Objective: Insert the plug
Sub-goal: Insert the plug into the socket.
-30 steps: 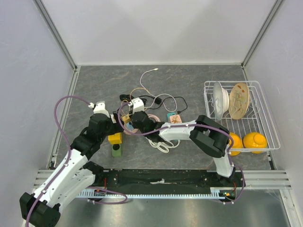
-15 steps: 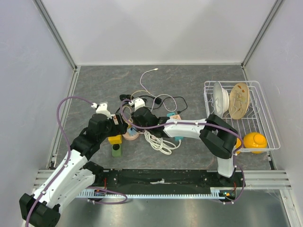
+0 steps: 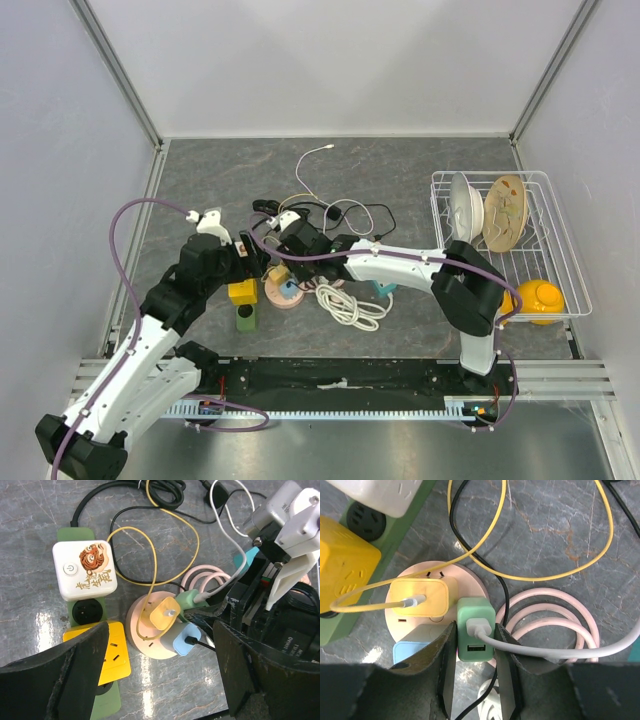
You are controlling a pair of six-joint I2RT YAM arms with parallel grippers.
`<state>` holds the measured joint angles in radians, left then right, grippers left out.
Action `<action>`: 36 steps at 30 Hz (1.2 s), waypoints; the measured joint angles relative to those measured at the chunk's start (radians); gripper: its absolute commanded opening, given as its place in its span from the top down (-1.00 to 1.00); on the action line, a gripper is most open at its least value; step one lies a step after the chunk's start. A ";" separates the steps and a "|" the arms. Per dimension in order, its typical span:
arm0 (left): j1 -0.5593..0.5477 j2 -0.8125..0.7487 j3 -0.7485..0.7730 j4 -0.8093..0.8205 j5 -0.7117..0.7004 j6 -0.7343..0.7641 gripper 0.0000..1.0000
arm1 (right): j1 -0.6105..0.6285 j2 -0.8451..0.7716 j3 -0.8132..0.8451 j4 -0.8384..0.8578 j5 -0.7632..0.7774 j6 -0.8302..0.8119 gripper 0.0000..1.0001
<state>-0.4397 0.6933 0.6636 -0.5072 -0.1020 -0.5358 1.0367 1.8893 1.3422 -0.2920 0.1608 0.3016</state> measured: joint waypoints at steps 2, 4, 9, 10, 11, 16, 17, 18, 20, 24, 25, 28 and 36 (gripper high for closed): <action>0.000 0.008 0.001 -0.016 0.003 0.000 -0.81 | 0.000 0.007 0.029 -0.056 -0.009 -0.005 0.14; 0.000 0.018 0.002 -0.026 0.015 0.001 -0.81 | 0.000 0.012 0.052 -0.100 -0.020 -0.007 0.10; 0.000 0.016 0.001 -0.037 0.037 0.002 -0.79 | -0.001 0.038 0.115 -0.202 -0.043 -0.006 0.08; 0.000 0.014 0.000 -0.037 0.044 0.002 -0.77 | -0.002 0.047 0.132 -0.219 -0.048 -0.007 0.08; 0.000 0.012 -0.002 -0.036 0.051 0.002 -0.75 | -0.003 0.055 0.145 -0.233 -0.052 -0.006 0.08; 0.000 0.005 -0.039 -0.034 0.110 -0.001 -0.61 | -0.013 0.079 0.193 -0.296 -0.071 -0.005 0.02; 0.000 0.005 -0.050 -0.034 0.120 -0.002 -0.59 | -0.014 0.081 0.200 -0.309 -0.075 -0.005 0.02; 0.000 0.004 -0.060 -0.034 0.131 -0.004 -0.57 | -0.015 0.083 0.204 -0.317 -0.079 -0.004 0.01; 0.000 -0.002 -0.081 -0.036 0.146 -0.010 -0.48 | -0.016 0.085 0.212 -0.339 -0.090 -0.002 0.02; 0.000 -0.024 -0.107 -0.037 0.175 -0.022 -0.40 | -0.019 0.085 0.221 -0.375 -0.113 0.001 0.01; 0.000 -0.032 -0.113 -0.037 0.185 -0.025 -0.38 | -0.020 0.085 0.224 -0.383 -0.120 0.002 0.01; 0.000 -0.043 -0.122 -0.037 0.196 -0.029 -0.37 | -0.020 0.087 0.230 -0.398 -0.131 0.002 0.02; -0.001 -0.058 -0.142 -0.037 0.220 -0.037 -0.38 | -0.023 0.087 0.233 -0.408 -0.155 -0.003 0.40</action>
<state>-0.4408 0.6357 0.5220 -0.5446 0.1181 -0.5728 1.0134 1.9759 1.5753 -0.7002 0.0055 0.2981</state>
